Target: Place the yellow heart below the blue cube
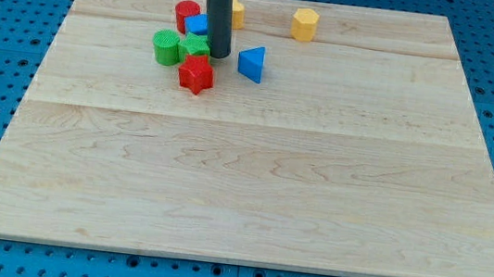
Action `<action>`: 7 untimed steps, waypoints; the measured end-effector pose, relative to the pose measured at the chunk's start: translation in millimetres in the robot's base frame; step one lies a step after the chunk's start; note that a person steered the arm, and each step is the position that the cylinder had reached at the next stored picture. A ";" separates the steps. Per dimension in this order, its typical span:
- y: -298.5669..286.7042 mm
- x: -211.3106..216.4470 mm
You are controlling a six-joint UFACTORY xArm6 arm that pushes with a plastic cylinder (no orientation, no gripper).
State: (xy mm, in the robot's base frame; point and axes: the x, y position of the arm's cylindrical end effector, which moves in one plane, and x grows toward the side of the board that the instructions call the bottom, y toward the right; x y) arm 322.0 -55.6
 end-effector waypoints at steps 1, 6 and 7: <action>-18.2 0.7; -173.0 -4.8; -181.0 -2.8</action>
State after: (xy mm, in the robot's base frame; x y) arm 319.2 -236.5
